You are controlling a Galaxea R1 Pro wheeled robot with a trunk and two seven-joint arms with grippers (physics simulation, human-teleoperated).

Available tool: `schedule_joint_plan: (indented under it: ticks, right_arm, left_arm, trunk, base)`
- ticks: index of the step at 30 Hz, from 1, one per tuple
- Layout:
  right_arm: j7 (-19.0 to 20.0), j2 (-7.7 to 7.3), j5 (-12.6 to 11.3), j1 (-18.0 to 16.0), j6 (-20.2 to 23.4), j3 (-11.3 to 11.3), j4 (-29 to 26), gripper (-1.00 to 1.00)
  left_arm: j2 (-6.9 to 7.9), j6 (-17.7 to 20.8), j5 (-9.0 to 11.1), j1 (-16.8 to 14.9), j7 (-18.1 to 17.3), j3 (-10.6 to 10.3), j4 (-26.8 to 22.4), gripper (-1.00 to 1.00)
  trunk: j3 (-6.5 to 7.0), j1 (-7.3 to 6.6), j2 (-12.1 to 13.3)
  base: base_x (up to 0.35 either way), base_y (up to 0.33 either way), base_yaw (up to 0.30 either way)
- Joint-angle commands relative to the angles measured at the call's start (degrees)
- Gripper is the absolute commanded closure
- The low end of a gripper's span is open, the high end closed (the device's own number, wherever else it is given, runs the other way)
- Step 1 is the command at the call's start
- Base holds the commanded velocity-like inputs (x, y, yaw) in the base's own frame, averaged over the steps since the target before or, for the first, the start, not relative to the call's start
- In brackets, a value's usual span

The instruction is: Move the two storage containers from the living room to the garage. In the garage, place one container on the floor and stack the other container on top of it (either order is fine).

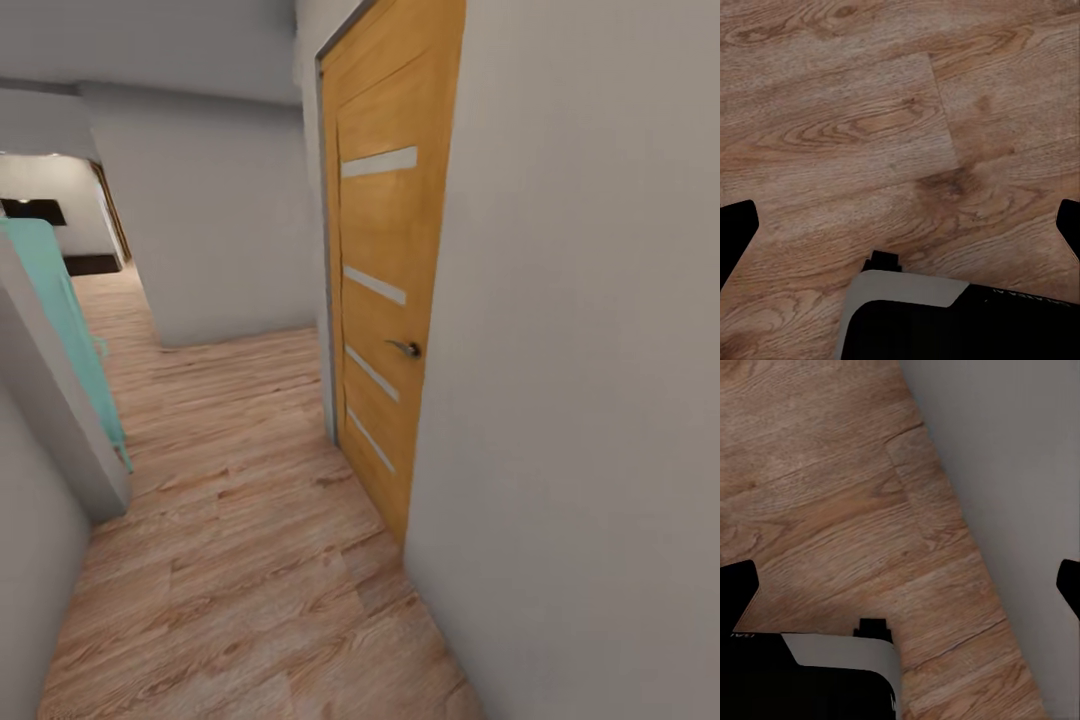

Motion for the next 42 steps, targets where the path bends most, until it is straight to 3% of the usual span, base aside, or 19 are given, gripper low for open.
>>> schedule_joint_plan:
  ticks: [1, 30, 42]
  right_arm:
    - [-0.38, -0.03, 0.06, -0.03, -0.1, 0.44, 0.02, -1.0]
    - [-0.38, 0.06, 0.07, -0.03, -0.13, 0.44, 0.02, -1.0]
    - [-0.38, 0.06, 0.22, -0.03, -0.13, 0.36, 0.02, -1.0]
  left_arm:
    - [-0.04, -0.17, 0.5, -0.05, -0.04, 0.12, 0.04, -1.0]
    - [-0.05, -0.17, 0.48, -0.05, -0.04, 0.12, 0.04, -1.0]
    - [-0.05, -0.17, 0.42, -0.05, -0.04, 0.12, 0.04, -1.0]
  trunk:
    - [-0.1, 0.05, -0.08]
    - [-0.1, 0.05, -0.08]
    - [-0.1, 0.05, -0.08]
  base:
    - [0.327, 0.0, 0.288]
    - [0.327, 0.0, 0.285]
    - [0.327, 0.0, 0.035]
